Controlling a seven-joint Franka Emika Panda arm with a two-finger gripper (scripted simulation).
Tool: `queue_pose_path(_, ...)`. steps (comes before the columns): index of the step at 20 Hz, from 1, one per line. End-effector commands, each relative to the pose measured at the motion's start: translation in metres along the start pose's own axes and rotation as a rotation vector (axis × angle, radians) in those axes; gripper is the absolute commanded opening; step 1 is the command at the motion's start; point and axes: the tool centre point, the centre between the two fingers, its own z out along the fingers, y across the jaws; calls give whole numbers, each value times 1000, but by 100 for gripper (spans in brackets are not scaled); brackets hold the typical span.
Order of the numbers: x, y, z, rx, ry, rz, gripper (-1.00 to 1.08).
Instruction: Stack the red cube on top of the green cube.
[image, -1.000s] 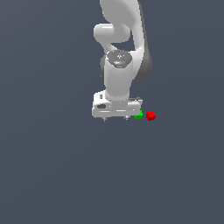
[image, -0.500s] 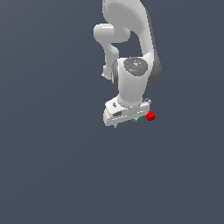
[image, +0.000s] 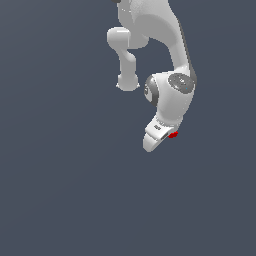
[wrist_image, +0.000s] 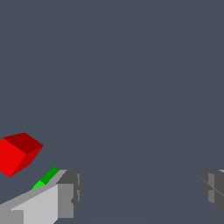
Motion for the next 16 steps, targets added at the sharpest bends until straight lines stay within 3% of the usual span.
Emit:
queue_pose_path(1, 7, -19, 7, 1, 1, -111, 100)
queue_pose_path(8, 15, -75, 26, 2, 3, -422, 100)
queue_pose_path(16, 3, -133, 45, 4, 4, -740, 100)
